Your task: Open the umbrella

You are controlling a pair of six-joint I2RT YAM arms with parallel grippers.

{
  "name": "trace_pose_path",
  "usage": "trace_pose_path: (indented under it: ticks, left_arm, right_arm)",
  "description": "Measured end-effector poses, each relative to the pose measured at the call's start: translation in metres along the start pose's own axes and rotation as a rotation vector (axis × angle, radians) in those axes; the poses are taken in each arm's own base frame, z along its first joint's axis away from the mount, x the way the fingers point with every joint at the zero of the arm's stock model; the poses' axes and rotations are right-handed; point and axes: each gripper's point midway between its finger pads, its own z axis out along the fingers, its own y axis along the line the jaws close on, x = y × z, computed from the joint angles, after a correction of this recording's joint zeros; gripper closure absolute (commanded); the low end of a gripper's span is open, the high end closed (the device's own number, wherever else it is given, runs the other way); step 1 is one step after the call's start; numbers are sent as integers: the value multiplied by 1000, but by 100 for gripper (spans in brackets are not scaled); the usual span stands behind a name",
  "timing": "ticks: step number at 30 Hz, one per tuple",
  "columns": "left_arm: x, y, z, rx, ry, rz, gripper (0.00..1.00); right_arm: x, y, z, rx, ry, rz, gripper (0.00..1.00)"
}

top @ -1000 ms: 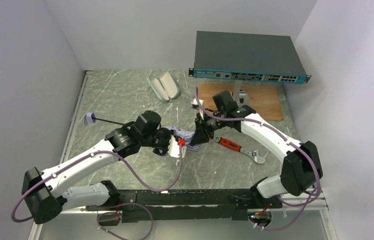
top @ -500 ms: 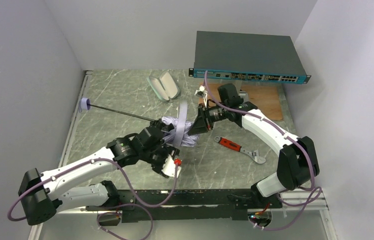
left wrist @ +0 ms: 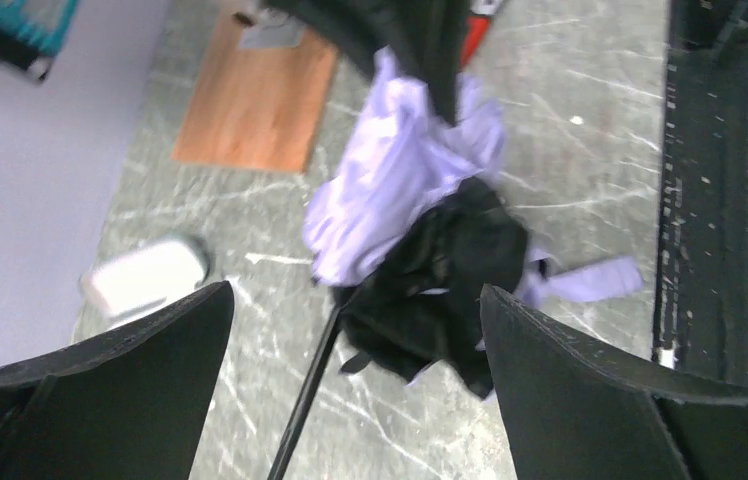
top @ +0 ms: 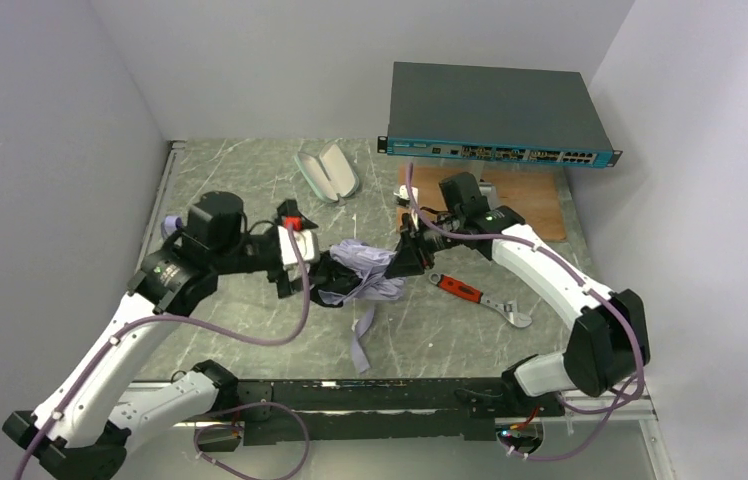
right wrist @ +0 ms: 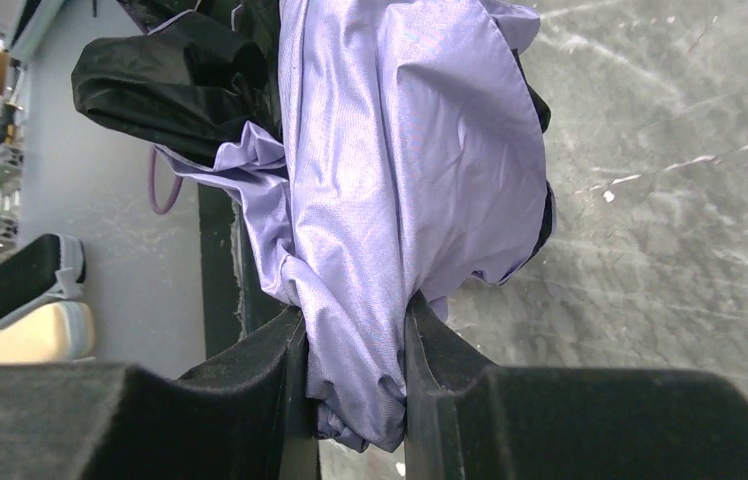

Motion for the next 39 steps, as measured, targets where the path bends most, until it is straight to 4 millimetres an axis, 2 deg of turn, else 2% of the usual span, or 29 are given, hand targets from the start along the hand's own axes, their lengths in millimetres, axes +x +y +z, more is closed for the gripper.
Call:
trace_pose_path:
  ticks: [4, 7, 11, 13, 21, 23, 26, 29, 32, 39]
  left_arm:
    - [6, 27, -17, -90, 39, -54, 1]
    - [12, 27, -22, -104, 51, -79, 0]
    - [22, 15, -32, -146, 56, -102, 4]
    - [19, 18, -38, -179, 48, -145, 5]
    - [2, 73, -69, -385, -119, -534, 4]
    - [0, 95, -82, -456, -191, -656, 1]
    - [0, 128, -104, -559, -290, -797, 0]
    - [-1, 157, -122, -643, -371, -910, 2]
    - [-16, 179, -138, -687, -455, -952, 2]
    - [-61, 192, -154, -661, -620, -917, 2]
  right_arm:
    - [-10, 9, -7, 20, -25, -82, 100]
    - [-24, 13, -12, 62, -82, -158, 100]
    - [-44, 19, -22, 122, -163, -242, 100]
    - [-56, 16, -26, 170, -201, -259, 100]
    - [-99, 0, -43, 347, -391, -201, 100]
    - [-111, -1, -47, 366, -442, -186, 100]
    - [-129, 3, -49, 382, -504, -179, 100]
    - [-151, 13, -43, 372, -559, -198, 100]
    - [-170, 27, -29, 344, -598, -237, 100]
    - [-186, 44, 0, 298, -619, -280, 100]
